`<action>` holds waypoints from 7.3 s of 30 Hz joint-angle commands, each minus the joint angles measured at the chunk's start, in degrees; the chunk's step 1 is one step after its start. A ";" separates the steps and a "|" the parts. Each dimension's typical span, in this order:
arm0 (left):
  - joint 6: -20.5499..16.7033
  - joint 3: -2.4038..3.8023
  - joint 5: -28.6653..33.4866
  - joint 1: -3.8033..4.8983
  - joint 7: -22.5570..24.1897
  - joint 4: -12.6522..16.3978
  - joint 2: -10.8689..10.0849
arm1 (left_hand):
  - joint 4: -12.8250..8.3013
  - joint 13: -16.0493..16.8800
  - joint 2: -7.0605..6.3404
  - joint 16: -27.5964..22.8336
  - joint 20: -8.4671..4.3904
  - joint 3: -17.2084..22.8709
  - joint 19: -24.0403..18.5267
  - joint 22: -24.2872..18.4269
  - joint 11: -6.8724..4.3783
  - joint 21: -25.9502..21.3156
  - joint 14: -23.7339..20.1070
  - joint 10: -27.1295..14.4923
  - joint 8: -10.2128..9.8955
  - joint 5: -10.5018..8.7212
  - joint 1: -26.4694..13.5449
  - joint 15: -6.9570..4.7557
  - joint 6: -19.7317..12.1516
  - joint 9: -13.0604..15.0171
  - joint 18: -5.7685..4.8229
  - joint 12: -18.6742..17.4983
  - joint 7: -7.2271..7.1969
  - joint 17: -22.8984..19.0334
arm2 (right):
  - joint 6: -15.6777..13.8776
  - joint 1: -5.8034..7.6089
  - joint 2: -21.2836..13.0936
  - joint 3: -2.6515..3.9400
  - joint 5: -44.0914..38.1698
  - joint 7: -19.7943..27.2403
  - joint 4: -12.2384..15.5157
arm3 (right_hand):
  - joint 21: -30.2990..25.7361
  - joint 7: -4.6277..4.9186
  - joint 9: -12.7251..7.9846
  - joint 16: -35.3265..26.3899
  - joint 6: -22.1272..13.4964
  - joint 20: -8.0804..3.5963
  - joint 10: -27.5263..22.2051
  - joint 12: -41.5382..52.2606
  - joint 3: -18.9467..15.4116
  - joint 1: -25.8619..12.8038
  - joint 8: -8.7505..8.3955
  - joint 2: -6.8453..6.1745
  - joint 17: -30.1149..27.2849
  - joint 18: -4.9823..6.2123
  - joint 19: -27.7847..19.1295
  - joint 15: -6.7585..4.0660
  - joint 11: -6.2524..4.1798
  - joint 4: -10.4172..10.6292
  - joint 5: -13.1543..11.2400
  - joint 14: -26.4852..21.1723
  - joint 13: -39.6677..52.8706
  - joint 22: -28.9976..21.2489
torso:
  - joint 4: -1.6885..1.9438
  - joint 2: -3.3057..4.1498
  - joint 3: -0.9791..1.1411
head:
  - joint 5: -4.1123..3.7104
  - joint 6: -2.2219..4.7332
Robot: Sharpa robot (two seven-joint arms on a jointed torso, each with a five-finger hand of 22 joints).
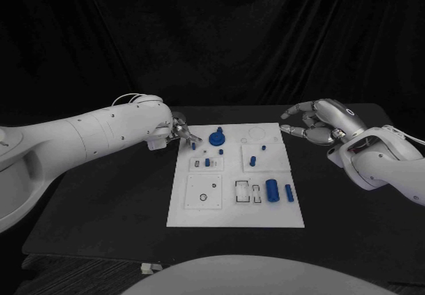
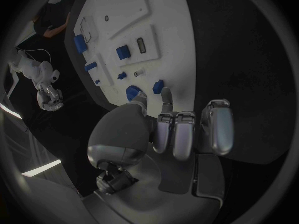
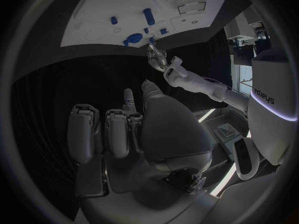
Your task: Assemble the parts on the task board
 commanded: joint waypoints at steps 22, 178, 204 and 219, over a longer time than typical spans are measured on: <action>2.04 0.06 -0.01 -0.50 1.21 -0.50 0.67 | -3.54 15.07 1.41 0.15 0.15 2.29 -0.71 10.11 0.36 -1.20 6.05 5.99 -3.02 14.12 6.40 0.21 0.78 -0.80 -0.06 -0.04 -0.23 15.10 | -0.09 -0.16 -0.11 0.04 -0.09 -0.99 0.27 | -0.19 -0.01 -0.20 -0.35 0.61 0.41 6.00 0.21 -0.29 -0.23 0.36 0.98 4.10 -0.59 2.77 0.41 0.32 0.26 0.46 4.09 15.09 12.29 | -0.01 0.02 0.01 | -0.20 -0.01; -11.66 0.00 -2.59 -2.41 -1.84 24.51 -12.33 | -11.34 15.07 -5.01 0.15 -1.28 30.24 0.81 10.82 -1.08 -1.03 6.05 5.99 -1.19 19.26 4.01 -1.22 3.67 4.65 -0.31 -0.04 -1.56 15.10 | 0.36 -2.06 0.09 0.04 0.22 -1.35 -0.28 | -0.41 0.09 -0.85 -0.46 0.20 0.50 6.00 0.21 0.01 0.04 0.07 1.90 3.81 -0.54 2.69 0.49 0.41 0.23 1.35 4.05 15.09 12.22 | 0.00 0.01 0.00 | 0.35 -0.01; -9.24 -0.01 -2.64 -3.17 -2.49 24.05 -11.61 | -11.43 15.07 -5.09 0.15 -1.28 30.24 0.68 10.76 -1.08 -1.23 6.05 5.99 -1.15 19.20 3.98 -1.23 3.73 4.70 -0.25 -0.04 -1.55 15.10 | 0.53 -2.27 0.13 0.04 0.22 -1.61 -0.34 | -0.46 0.10 -0.90 -0.48 0.22 0.51 6.00 0.21 0.03 0.10 0.09 1.95 3.75 -0.53 2.67 0.50 0.42 0.19 1.38 4.03 15.09 12.21 | -0.05 0.04 0.00 | 0.38 -0.01; -8.65 -0.01 -2.64 -3.60 -2.81 24.21 -11.92 | -11.44 15.07 -5.05 0.15 -1.28 30.27 0.62 10.72 -1.07 -1.34 6.05 5.99 -1.14 19.18 3.95 -1.23 3.74 4.72 -0.23 -0.04 -1.54 15.10 | 0.79 -2.41 0.32 0.04 0.22 -1.96 -0.57 | -0.51 0.11 -0.95 -0.50 0.23 0.51 6.00 0.21 0.06 0.18 0.09 1.99 3.71 -0.51 2.66 0.51 0.43 0.14 1.42 4.03 15.09 12.19 | -0.04 0.02 0.00 | 0.52 -0.01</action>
